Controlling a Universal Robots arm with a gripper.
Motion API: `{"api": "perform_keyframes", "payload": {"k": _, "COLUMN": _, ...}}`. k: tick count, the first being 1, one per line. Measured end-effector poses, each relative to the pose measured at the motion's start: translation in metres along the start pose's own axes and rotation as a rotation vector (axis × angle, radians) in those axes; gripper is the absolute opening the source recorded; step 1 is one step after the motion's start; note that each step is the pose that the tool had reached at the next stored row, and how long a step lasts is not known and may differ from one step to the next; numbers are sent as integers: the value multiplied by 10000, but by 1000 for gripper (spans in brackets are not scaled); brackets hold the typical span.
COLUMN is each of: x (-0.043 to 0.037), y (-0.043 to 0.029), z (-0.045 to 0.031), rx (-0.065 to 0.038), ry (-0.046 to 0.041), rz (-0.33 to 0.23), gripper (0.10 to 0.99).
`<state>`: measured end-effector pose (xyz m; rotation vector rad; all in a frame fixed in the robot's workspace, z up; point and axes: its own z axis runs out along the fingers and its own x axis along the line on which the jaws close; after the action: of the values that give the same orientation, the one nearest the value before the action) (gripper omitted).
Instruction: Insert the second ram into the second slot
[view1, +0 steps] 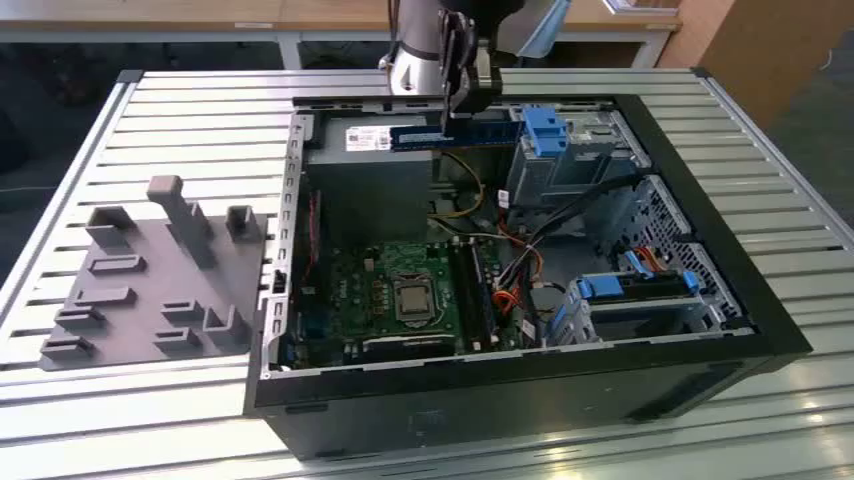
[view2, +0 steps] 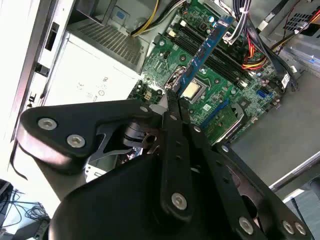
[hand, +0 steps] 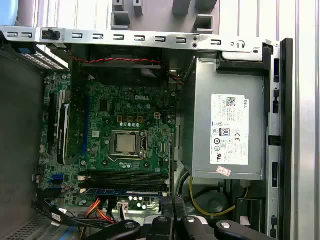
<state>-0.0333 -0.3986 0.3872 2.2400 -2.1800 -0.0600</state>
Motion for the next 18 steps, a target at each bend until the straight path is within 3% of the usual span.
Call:
{"api": "perform_keyframes", "payload": {"k": 8, "x": 11, "y": 0, "z": -1, "rx": 0, "ry": 1, "rz": 0, "gripper": 125}}
{"api": "perform_keyframes", "payload": {"k": 18, "x": 89, "y": 3, "z": -2, "rx": 0, "ry": 2, "rz": 0, "gripper": 125}}
